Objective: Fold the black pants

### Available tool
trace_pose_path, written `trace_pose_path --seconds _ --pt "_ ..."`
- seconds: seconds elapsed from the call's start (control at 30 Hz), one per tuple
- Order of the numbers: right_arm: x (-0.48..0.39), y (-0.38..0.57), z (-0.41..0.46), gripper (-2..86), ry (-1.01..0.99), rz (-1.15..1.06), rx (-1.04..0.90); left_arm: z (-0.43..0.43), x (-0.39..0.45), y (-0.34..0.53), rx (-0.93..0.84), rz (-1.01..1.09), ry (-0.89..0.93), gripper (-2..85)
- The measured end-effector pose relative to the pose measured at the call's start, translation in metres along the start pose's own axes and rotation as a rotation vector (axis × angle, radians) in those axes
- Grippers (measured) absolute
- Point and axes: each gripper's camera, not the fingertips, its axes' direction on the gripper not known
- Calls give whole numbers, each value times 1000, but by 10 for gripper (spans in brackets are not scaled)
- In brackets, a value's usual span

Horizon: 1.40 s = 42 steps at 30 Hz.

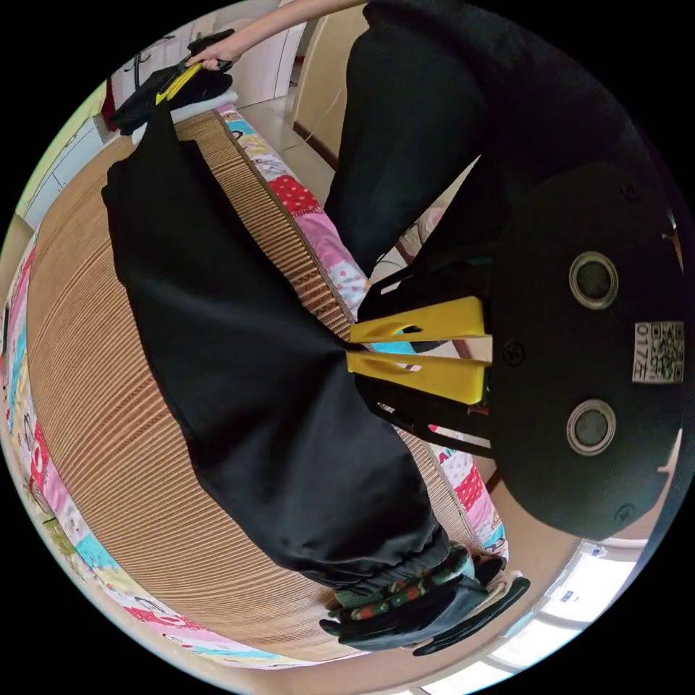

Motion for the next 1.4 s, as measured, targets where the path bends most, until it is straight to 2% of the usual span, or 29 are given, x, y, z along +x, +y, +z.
trace_pose_path --seconds 0.03,0.1,0.17,0.27,0.37,0.57,0.63,0.73,0.8,0.87,0.93,0.97,1.0,1.1,1.17,1.23,1.3,1.4 --pt "20 4 7 73 -6 74 -10 14 -6 2 -48 -51 23 -4" --pt "88 33 31 117 -195 322 10 25 -18 13 -49 -132 87 -6" --pt "116 58 49 129 -335 416 52 34 -39 36 -33 -242 218 -9" --pt "128 76 90 149 -434 403 -17 41 -62 69 -30 -346 324 -10" --pt "124 68 122 146 -428 320 -49 42 -87 101 -35 -420 330 -10" --pt "123 4 163 108 -600 331 -39 40 -140 151 -44 -514 310 -9" --pt "108 -17 165 48 -707 245 -43 38 -154 164 -37 -531 315 -9" --pt "43 -38 138 19 -655 -64 -71 38 -173 186 -24 -547 319 -7" --pt "0 -35 107 11 -545 -306 -80 40 -183 201 -11 -555 326 -3" --pt "-3 -31 88 9 -391 -368 -37 45 -201 223 32 -600 376 23" --pt "29 -33 75 8 -212 -218 51 53 -220 243 87 -671 466 64" --pt "67 -30 65 6 -153 -18 138 59 -234 257 133 -732 534 88" --pt "108 -17 54 4 -183 191 237 63 -242 265 160 -769 568 99" --pt "167 34 45 3 -406 432 423 85 -283 305 323 -994 750 144" --pt "180 58 55 2 -450 490 388 104 -311 329 461 -1144 879 168" --pt "184 80 68 2 -450 508 322 116 -328 338 522 -1221 935 179" --pt "186 113 88 2 -454 533 246 129 -345 340 529 -1264 969 184" --pt "186 162 114 3 -495 630 228 148 -370 332 497 -1270 1025 174"
